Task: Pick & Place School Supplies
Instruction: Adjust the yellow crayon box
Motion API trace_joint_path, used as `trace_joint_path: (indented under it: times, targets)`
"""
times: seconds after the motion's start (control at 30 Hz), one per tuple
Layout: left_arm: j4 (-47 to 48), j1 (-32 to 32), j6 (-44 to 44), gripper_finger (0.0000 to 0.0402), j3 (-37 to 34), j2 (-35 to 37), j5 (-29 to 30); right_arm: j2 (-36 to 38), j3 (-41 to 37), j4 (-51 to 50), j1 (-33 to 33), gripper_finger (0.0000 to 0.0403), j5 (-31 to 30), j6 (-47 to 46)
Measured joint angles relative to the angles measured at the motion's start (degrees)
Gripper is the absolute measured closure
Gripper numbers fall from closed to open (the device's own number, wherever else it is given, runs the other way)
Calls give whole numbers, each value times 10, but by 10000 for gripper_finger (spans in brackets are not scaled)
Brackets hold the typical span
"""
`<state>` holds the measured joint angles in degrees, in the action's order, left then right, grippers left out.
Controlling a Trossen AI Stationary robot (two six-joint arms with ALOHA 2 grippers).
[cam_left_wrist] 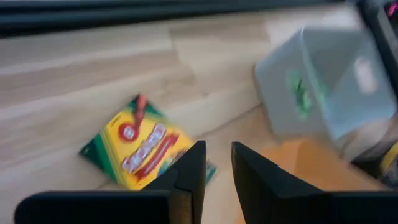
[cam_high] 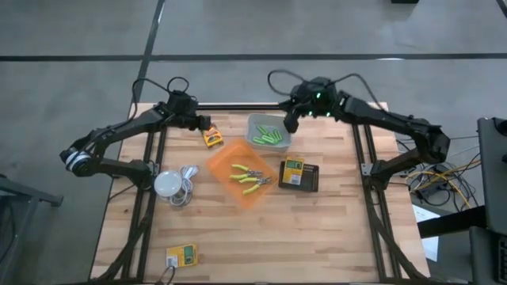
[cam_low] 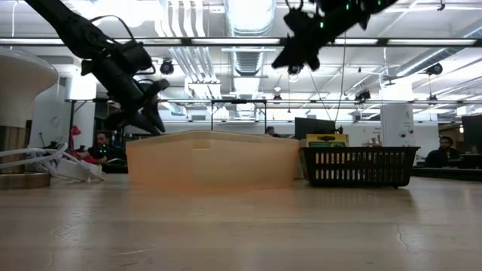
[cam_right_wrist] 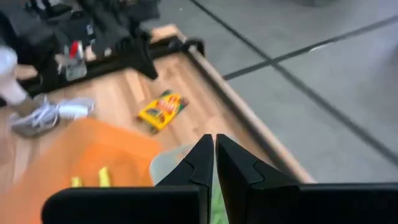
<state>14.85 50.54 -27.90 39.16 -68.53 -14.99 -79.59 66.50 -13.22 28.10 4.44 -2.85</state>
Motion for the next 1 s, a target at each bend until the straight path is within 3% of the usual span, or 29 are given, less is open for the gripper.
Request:
trace_joint_path:
  times: [0.13,0.23,0.4,0.57,0.67,0.77,0.87,1.0]
  targets:
    - [32,0,81,321,-5,0,-2,6,-88,109,-5,385,3,-35]
    - [30,0,93,321,-18,0,-6,24,-138,170,-5,385,0,-37]
    - [28,-1,113,321,-36,0,-9,50,-180,181,-6,385,-2,-36]
    - [28,-21,242,321,-36,0,-65,66,-190,179,-3,385,-38,-29]
    - [27,-52,334,321,-36,0,-70,71,-190,179,-4,385,-55,-27]
    - [28,-86,367,321,-39,-4,-48,77,-190,155,-3,385,-82,-30]
    - [26,-115,347,321,-29,-20,-2,90,-190,115,0,385,-129,-50]
    - [28,-133,318,321,-1,-63,40,117,-190,75,1,385,-136,-17]
